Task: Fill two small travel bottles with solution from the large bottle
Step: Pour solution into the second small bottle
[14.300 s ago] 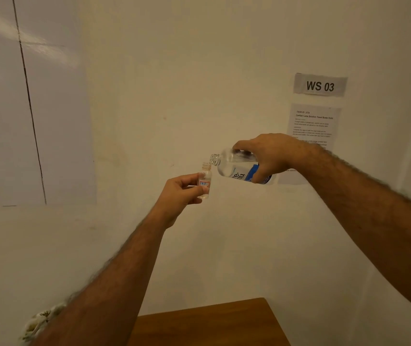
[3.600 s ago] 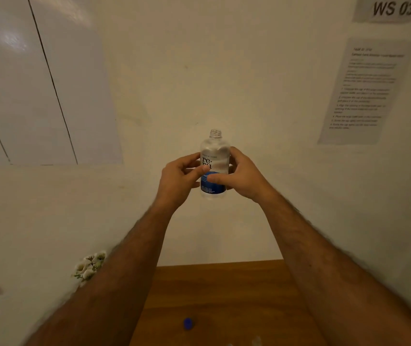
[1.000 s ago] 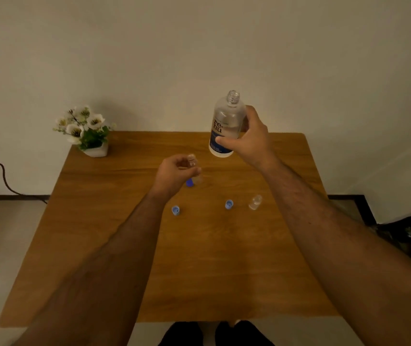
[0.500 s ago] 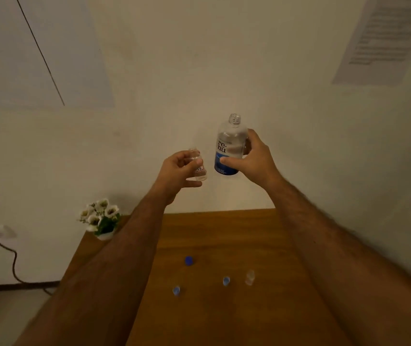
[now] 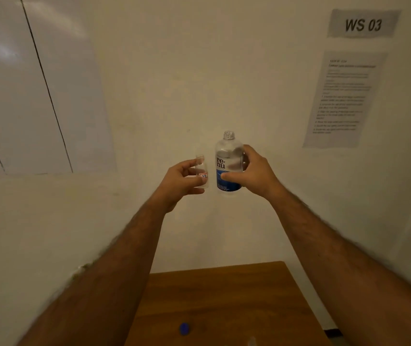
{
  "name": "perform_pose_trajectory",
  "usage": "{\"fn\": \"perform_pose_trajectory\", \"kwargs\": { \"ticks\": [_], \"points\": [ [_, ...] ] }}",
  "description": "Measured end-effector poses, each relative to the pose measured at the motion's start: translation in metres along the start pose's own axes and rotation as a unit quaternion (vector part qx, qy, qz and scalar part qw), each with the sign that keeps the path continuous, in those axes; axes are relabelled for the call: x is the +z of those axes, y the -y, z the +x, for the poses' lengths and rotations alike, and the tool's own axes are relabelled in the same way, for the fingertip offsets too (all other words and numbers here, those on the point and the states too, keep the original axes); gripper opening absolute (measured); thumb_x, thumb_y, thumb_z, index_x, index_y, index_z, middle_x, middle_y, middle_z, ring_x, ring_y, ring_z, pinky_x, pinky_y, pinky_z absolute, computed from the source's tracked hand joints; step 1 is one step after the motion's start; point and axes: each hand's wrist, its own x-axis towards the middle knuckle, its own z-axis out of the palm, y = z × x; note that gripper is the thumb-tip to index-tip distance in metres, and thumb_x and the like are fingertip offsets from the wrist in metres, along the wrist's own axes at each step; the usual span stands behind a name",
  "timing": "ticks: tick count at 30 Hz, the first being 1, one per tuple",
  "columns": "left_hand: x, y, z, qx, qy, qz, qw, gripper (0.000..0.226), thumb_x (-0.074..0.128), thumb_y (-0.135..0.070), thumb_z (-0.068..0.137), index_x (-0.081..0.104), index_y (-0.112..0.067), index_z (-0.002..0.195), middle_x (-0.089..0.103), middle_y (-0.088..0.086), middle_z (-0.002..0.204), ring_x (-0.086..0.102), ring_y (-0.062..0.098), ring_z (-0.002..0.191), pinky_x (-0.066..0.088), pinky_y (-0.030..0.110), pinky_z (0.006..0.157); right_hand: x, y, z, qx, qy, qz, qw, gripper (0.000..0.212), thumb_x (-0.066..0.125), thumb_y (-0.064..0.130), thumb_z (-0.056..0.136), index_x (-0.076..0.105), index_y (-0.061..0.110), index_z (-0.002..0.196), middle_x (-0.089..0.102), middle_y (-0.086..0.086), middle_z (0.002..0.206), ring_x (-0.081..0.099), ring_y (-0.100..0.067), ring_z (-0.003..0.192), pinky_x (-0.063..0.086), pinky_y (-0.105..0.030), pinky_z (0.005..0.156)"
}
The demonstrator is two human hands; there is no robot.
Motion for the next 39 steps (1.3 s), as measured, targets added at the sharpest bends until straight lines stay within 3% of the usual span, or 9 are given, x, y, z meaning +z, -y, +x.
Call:
{"fn": "perform_pose_trajectory", "kwargs": {
  "ticks": [8,13,17,22,25,28,39],
  "points": [
    [0.0,-0.019,0.013,0.04,-0.004,0.019,0.999,0.053,0.068,0.0,0.084,0.054,-0.024,0.13,0.069,0.002,0.104,0.07,0.016,0.089,0.057,0.025,0.07,-0.02,0.013,0.013,-0.01,-0.008,-0.029,0.999,0.073,0.083,0.036,0.058,0.05,0.033,0.123,0.062,0.01,0.11,0.064,-0.011,0.097,0.059,-0.032,0.075],
    [0.0,-0.025,0.015,0.056,-0.012,0.018,0.998,0.047,0.069,0.002,0.082,0.056,-0.018,0.123,0.07,0.004,0.105,0.069,0.018,0.09,0.057,0.028,0.072,-0.033,0.021,0.018,-0.004,0.011,-0.096,0.995,0.081,0.078,0.047,0.052,0.048,0.033,0.125,0.063,0.007,0.111,0.065,-0.015,0.094,0.058,-0.038,0.077],
    [0.003,-0.028,0.014,0.064,-0.02,0.007,0.998,0.037,0.068,0.005,0.081,0.06,-0.016,0.11,0.071,0.006,0.105,0.069,0.019,0.09,0.058,0.026,0.071,-0.041,0.029,0.019,-0.015,0.031,-0.169,0.985,0.079,0.079,0.045,0.056,0.047,0.033,0.127,0.063,0.006,0.112,0.065,-0.017,0.091,0.059,-0.038,0.075],
    [0.007,-0.03,0.013,0.074,-0.036,-0.017,0.996,0.035,0.063,0.013,0.08,0.062,-0.009,0.108,0.07,0.009,0.103,0.067,0.018,0.089,0.057,0.036,0.081,-0.05,0.04,0.019,-0.042,0.049,-0.267,0.962,0.079,0.076,0.05,0.056,0.043,0.035,0.126,0.06,0.011,0.111,0.063,-0.016,0.087,0.055,-0.031,0.066],
    [0.009,-0.032,0.012,0.088,-0.046,-0.011,0.995,0.033,0.065,0.011,0.079,0.065,-0.01,0.104,0.069,0.007,0.099,0.067,0.017,0.086,0.059,0.032,0.078,-0.056,0.045,0.02,-0.055,0.055,-0.29,0.954,0.079,0.076,0.051,0.055,0.043,0.035,0.125,0.061,0.011,0.11,0.062,-0.016,0.085,0.054,-0.029,0.063],
    [0.011,-0.032,0.012,0.092,-0.048,-0.009,0.995,0.034,0.066,0.011,0.078,0.066,-0.011,0.105,0.071,0.005,0.096,0.068,0.017,0.087,0.057,0.026,0.074,-0.06,0.048,0.022,-0.062,0.06,-0.314,0.945,0.08,0.077,0.051,0.057,0.043,0.033,0.127,0.061,0.011,0.109,0.062,-0.016,0.084,0.053,-0.028,0.062],
    [0.015,-0.035,0.009,0.097,-0.05,0.002,0.994,0.037,0.069,0.007,0.078,0.066,-0.011,0.111,0.073,0.005,0.099,0.07,0.016,0.089,0.057,0.024,0.078,-0.069,0.056,0.026,-0.09,0.073,-0.384,0.916,0.077,0.076,0.052,0.06,0.044,0.032,0.127,0.065,0.008,0.11,0.062,-0.016,0.084,0.054,-0.032,0.067]
  ]
}}
